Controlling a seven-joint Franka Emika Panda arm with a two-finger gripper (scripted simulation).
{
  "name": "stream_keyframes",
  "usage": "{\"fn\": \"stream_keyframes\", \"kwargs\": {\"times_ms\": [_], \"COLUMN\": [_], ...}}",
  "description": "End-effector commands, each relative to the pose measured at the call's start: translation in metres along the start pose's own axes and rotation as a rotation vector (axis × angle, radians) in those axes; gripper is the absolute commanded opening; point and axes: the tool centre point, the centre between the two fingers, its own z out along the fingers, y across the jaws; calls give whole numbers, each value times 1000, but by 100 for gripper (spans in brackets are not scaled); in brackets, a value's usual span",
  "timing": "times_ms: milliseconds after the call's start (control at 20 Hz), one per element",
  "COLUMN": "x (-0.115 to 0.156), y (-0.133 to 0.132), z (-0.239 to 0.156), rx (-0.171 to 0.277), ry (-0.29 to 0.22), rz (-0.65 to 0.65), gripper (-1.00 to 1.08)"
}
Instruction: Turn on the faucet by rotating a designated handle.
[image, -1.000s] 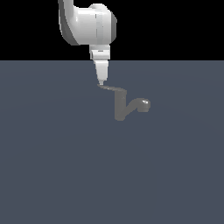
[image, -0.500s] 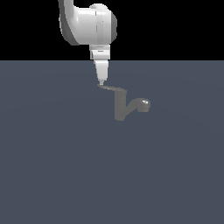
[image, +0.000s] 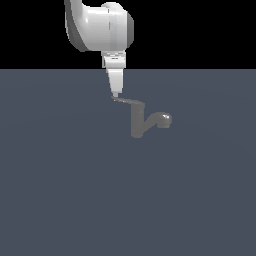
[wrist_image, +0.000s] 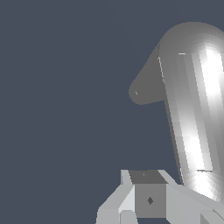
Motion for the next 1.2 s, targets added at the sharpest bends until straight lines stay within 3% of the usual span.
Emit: {"fn": "stream_keyframes", "kwargs": {"times_ms": [0,1050,1150], "x": [-1,-10,-11], "y": [6,59,55], "z": [0,0,-2], "rx": [0,0,5], "ry": [0,0,-1], "rz": [0,0,-2], "gripper": [-100,-100,-100]}}
